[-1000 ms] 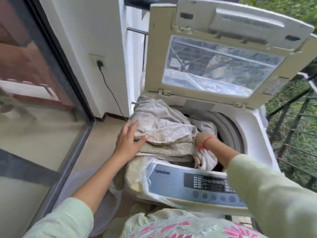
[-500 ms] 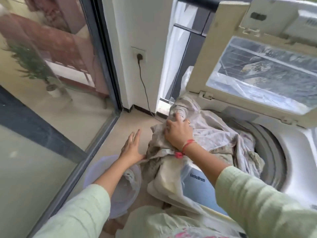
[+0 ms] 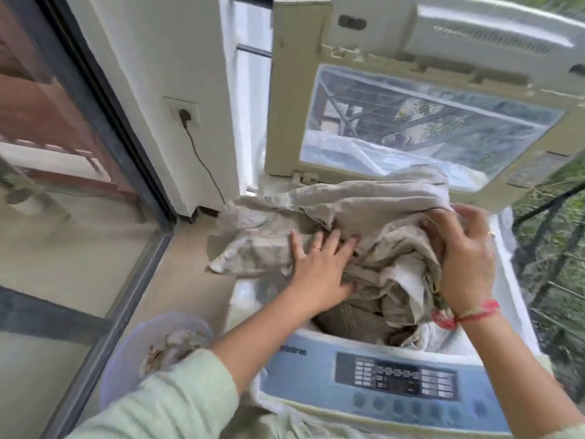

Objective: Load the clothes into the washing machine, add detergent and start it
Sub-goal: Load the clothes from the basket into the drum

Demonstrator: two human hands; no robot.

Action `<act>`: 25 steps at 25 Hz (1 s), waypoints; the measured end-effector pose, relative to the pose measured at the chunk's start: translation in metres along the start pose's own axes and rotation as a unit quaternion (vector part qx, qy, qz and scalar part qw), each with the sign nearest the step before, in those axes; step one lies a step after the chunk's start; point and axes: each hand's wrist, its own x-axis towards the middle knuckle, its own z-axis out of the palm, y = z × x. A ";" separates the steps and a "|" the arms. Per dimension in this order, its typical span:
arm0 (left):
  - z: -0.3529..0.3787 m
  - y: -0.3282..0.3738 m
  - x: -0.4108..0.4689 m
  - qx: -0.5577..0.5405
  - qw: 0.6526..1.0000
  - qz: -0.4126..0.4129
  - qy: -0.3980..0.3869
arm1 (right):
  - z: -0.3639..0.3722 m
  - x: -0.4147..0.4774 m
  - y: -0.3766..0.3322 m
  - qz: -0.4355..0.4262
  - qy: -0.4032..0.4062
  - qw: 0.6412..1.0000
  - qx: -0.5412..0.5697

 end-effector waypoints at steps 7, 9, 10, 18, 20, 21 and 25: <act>0.085 -0.018 0.070 0.002 0.942 -0.112 -0.316 | 0.156 -0.066 0.100 0.093 -0.537 0.831 -0.114; 0.101 -0.016 0.073 0.038 0.935 -0.137 -0.324 | 0.186 -0.061 0.108 0.122 -0.590 0.797 -0.045; 0.112 -0.016 0.076 0.050 0.934 -0.150 -0.319 | 0.194 -0.061 0.108 0.141 -0.605 0.783 -0.033; 0.200 -0.005 0.145 0.049 0.939 -0.128 -0.317 | 0.237 -0.077 0.146 0.137 -0.599 0.781 -0.113; 0.227 -0.008 0.170 0.022 0.937 -0.080 -0.338 | 0.241 -0.064 0.152 0.133 -0.595 0.779 -0.147; 0.240 -0.012 0.181 0.016 0.935 -0.060 -0.349 | 0.248 -0.062 0.155 0.143 -0.594 0.775 -0.165; 0.250 -0.018 0.197 -0.031 0.934 -0.057 -0.352 | 0.282 -0.076 0.165 0.251 -0.578 0.744 -0.224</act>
